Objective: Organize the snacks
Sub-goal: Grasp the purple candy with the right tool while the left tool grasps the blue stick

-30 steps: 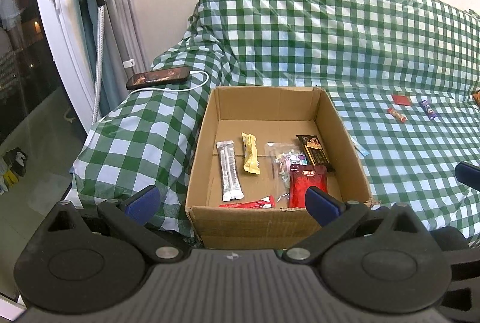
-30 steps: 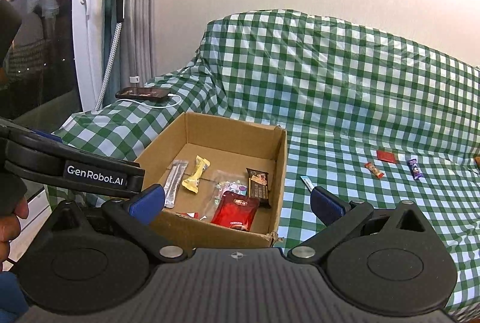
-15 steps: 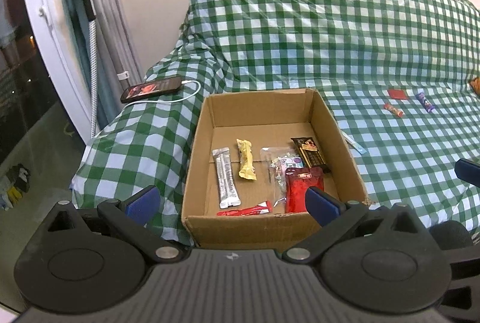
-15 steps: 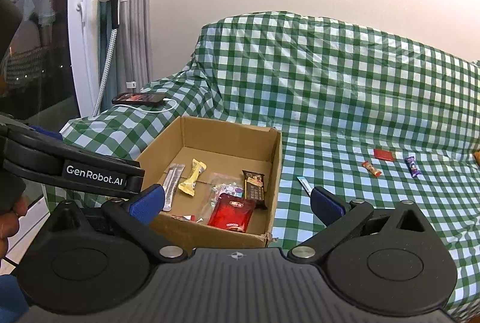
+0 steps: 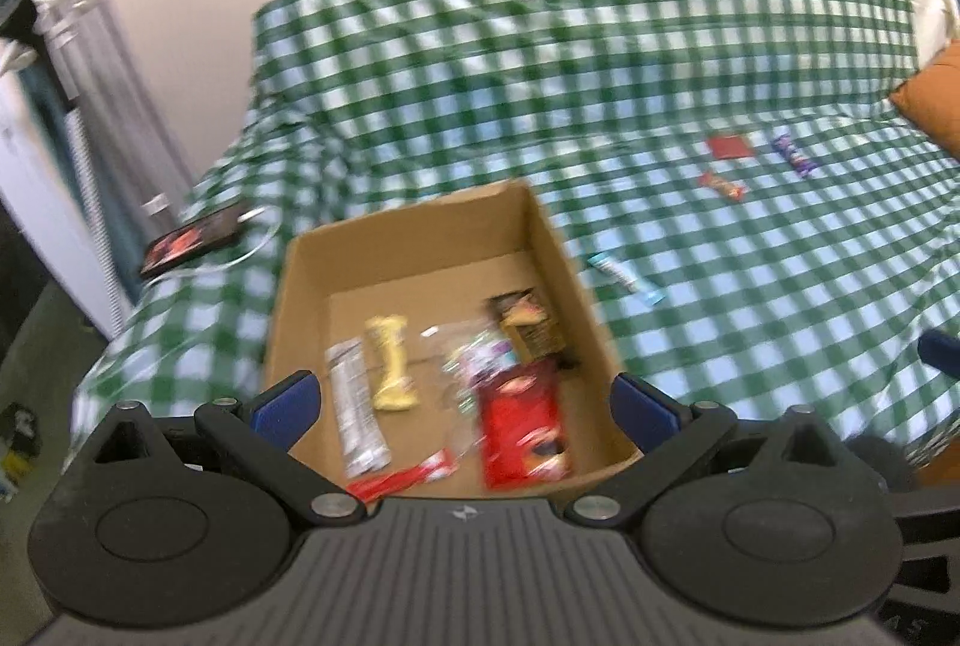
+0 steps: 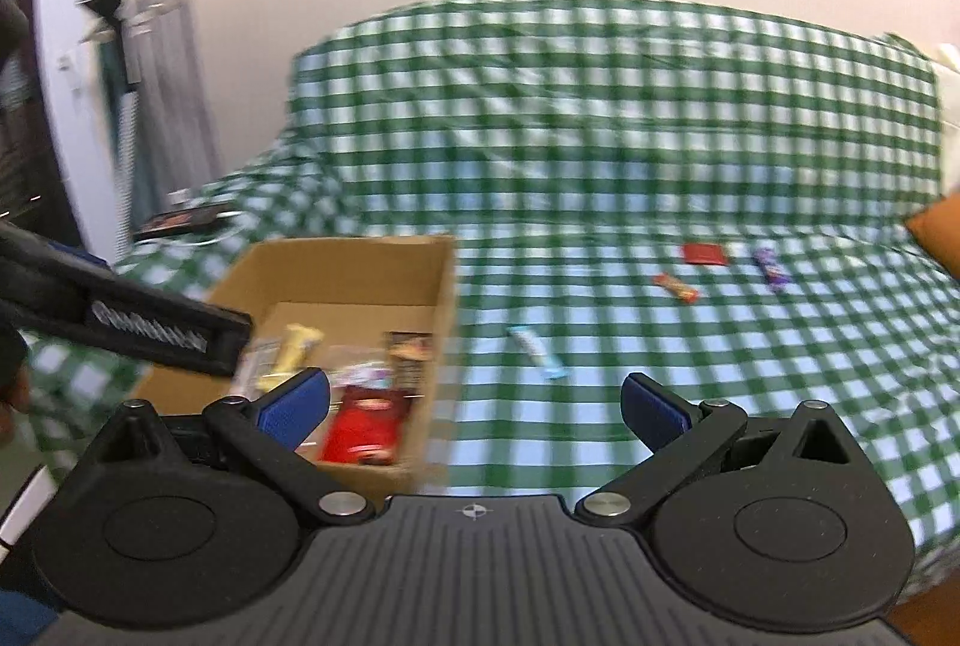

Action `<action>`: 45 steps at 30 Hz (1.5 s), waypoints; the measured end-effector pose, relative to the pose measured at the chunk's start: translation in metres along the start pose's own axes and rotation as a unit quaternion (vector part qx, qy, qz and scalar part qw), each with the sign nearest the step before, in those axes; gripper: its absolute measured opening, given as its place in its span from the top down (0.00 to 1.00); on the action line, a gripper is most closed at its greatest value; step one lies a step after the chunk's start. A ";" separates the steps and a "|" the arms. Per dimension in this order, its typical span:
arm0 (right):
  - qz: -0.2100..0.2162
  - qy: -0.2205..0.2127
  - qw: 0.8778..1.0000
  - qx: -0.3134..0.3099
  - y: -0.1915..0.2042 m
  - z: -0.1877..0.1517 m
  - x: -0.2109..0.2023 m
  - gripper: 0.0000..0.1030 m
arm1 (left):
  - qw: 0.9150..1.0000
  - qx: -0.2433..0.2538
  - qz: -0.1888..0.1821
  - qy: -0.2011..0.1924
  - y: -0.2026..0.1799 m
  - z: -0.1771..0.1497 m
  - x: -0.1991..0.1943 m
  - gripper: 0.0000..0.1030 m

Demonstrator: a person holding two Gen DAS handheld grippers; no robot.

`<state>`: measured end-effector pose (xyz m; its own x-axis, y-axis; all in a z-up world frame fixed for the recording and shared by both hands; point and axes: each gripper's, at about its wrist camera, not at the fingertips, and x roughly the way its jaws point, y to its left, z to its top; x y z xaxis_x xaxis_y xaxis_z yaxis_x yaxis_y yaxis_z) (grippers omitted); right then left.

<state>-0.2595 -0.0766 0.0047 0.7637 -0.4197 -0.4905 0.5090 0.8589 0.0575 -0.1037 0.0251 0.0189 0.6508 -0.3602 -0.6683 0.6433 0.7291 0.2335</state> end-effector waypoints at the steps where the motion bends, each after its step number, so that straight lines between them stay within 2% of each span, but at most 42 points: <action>1: -0.010 0.001 1.000 0.006 -0.010 0.001 0.003 0.00 | 1.000 0.001 -0.010 0.001 -0.007 0.009 0.006 0.00; 7: -0.087 0.008 0.995 0.056 -0.090 0.010 0.026 0.00 | 0.998 -0.002 -0.057 0.019 -0.061 0.068 0.059 0.00; 12: -0.140 0.010 0.986 0.095 -0.159 0.021 0.060 0.00 | 0.992 -0.015 -0.099 0.072 -0.104 0.108 0.129 0.00; 18: -0.180 0.018 0.972 0.149 -0.247 0.038 0.134 0.00 | 0.985 -0.016 -0.082 0.149 -0.151 0.132 0.234 0.00; 22: -0.182 0.026 0.966 0.180 -0.297 0.043 0.199 0.00 | 0.980 -0.034 -0.074 0.183 -0.170 0.136 0.295 0.00; 26: -0.182 0.030 0.971 0.156 -0.333 0.050 0.273 0.00 | 0.979 -0.036 -0.056 0.194 -0.188 0.135 0.346 0.00; 30: -0.165 0.047 0.973 0.156 -0.369 0.058 0.354 0.00 | 0.975 -0.037 -0.043 0.214 -0.195 0.128 0.386 0.00; 33: -0.178 0.064 0.969 0.158 -0.388 0.058 0.407 0.00 | 0.973 -0.042 -0.031 0.225 -0.192 0.122 0.407 0.00; 38: -0.201 0.086 0.961 0.172 -0.411 0.053 0.466 0.00 | 0.967 -0.044 -0.024 0.249 -0.184 0.106 0.431 0.00; 41: -0.211 0.110 0.960 0.146 -0.416 0.048 0.494 0.00 | 0.965 -0.080 -0.041 0.248 -0.174 0.098 0.435 0.00; 43: -0.217 0.083 0.966 0.113 -0.412 0.041 0.496 0.00 | 0.961 -0.104 -0.052 0.252 -0.168 0.094 0.437 0.00; 45: -0.213 0.066 0.968 0.114 -0.412 0.035 0.495 0.00 | 0.958 -0.118 -0.059 0.254 -0.163 0.091 0.439 0.00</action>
<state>-0.0772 -0.6490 -0.2312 0.4153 -0.6674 -0.6182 0.8525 0.5226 0.0085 0.1139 -0.3048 -0.2483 0.2606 -0.1624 -0.9517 0.5520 0.8338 0.0089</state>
